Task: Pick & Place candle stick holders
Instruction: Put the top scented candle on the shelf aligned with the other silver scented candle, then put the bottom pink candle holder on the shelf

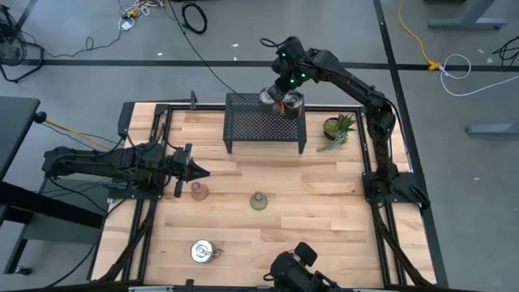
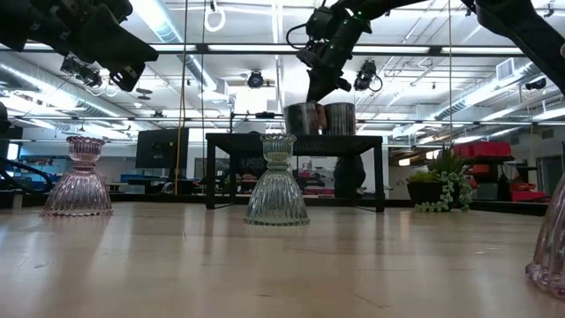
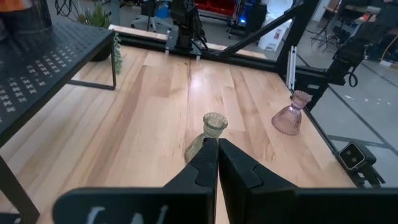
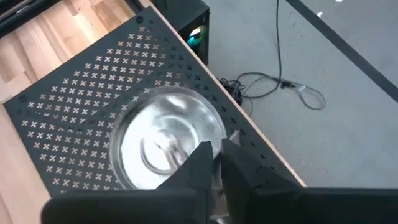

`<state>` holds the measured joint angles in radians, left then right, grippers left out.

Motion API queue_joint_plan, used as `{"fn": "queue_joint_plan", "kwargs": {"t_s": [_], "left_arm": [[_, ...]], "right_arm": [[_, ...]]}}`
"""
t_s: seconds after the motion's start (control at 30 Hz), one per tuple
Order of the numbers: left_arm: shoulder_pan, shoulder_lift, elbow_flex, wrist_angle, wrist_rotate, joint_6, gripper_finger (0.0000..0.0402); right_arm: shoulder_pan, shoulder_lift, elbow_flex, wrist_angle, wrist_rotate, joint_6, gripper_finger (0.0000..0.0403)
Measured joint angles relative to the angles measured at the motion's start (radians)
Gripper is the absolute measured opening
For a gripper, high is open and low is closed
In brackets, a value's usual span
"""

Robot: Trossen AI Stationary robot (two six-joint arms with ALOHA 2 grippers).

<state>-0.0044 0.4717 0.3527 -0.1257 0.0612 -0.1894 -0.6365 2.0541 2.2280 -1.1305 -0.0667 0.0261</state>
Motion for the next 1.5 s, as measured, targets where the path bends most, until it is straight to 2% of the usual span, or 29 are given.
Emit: {"fn": "queue_joint_plan", "kwargs": {"t_s": [0.67, 0.87, 1.07, 1.23, 1.33, 1.5], "left_arm": [[0.000, 0.000, 0.000, -0.008, 0.000, 0.000, 0.0016], [0.000, 0.000, 0.000, -0.021, 0.000, -0.015, 0.0016], [0.000, 0.000, 0.000, 0.013, 0.016, -0.045, 0.0016], [0.000, 0.000, 0.000, 0.010, 0.048, -0.144, 0.0016], [0.000, -0.001, 0.000, 0.010, 0.062, -0.172, 0.0016], [0.000, -0.001, 0.000, 0.009, 0.068, -0.193, 0.0016]], "right_arm": [[-0.004, -0.022, 0.000, 0.105, 0.030, 0.011, 0.0036], [0.047, -0.123, 0.000, 0.080, -0.067, 0.000, 0.0027], [0.217, -0.227, 0.000, -0.055, -0.186, 0.016, 0.0020], [0.438, -0.244, 0.000, -0.182, -0.184, 0.079, 0.0020], [0.566, -0.245, -0.014, -0.239, -0.138, 0.138, 0.0020], [0.799, -0.248, -0.118, -0.271, 0.054, 0.299, 0.0020]]}}
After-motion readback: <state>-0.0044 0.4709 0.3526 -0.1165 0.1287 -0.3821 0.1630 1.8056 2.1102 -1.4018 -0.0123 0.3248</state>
